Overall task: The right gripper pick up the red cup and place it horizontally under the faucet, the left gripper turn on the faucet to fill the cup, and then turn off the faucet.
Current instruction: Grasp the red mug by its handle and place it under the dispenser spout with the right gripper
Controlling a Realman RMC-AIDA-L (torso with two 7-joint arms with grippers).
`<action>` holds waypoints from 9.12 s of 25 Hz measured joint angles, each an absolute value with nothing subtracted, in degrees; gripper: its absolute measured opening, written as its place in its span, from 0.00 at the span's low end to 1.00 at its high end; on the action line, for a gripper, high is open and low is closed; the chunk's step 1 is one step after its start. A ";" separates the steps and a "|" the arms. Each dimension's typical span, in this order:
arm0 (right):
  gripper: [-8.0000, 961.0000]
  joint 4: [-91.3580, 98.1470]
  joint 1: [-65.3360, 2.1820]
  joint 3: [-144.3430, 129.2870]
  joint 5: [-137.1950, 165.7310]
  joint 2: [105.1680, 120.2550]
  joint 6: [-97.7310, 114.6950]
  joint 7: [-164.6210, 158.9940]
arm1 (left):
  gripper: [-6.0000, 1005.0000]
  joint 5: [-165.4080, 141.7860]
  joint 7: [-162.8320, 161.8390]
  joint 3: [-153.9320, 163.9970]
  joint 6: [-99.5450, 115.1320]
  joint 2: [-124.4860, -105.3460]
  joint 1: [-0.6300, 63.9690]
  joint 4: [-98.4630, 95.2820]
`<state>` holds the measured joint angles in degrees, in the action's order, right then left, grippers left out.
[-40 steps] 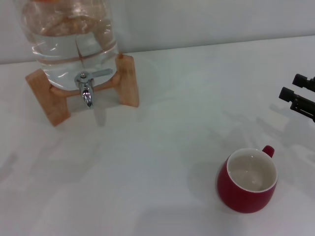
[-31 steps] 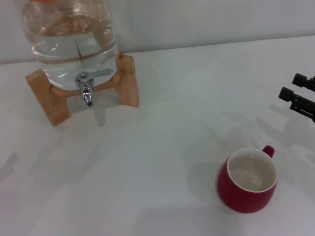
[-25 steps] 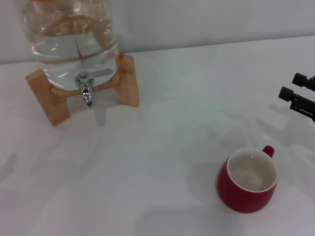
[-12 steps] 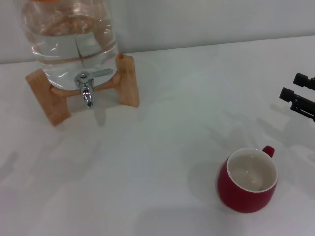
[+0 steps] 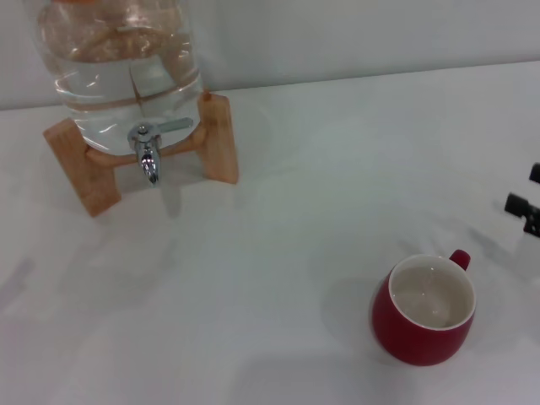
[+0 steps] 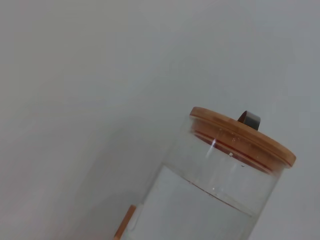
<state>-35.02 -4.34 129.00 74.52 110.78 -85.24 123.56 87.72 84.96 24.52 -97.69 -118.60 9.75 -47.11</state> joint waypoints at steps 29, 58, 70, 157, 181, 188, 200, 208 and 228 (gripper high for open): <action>0.62 -32.66 -1.35 128.65 82.51 114.69 -81.21 135.50 | 0.89 87.44 85.22 24.52 -97.46 -118.23 10.95 -47.11; 0.60 -29.59 -5.00 127.33 82.39 115.22 -81.83 136.82 | 0.89 87.54 85.25 24.52 -98.09 -118.21 10.35 -47.11; 0.59 -29.60 -5.15 127.26 82.26 115.22 -81.57 137.56 | 0.89 87.49 85.25 24.52 -98.18 -118.23 10.04 -47.11; 0.53 -24.24 -10.23 127.17 80.74 115.20 -79.57 137.93 | 0.89 87.89 84.90 23.73 -100.37 -118.81 9.13 -47.81; 0.15 -23.03 -10.61 125.59 78.49 115.22 -80.90 138.09 | 0.89 87.98 84.32 23.73 -100.42 -118.83 9.13 -47.81; 0.15 -22.98 -11.93 123.47 77.87 115.24 -80.44 136.56 | 0.89 87.97 84.30 23.73 -100.60 -118.83 9.00 -47.81; 0.14 -23.69 -13.70 116.91 72.80 115.31 -77.69 136.07 | 0.89 86.67 84.72 22.50 -100.32 -118.47 5.12 -47.81; 0.15 -23.82 -17.41 113.34 70.33 115.36 -76.32 134.15 | 0.89 85.26 85.02 20.95 -99.91 -118.83 3.25 -47.81; 0.14 -40.19 -18.10 83.88 52.38 115.31 -51.44 124.61 | 0.89 84.41 85.63 20.83 -99.74 -118.66 3.79 -47.44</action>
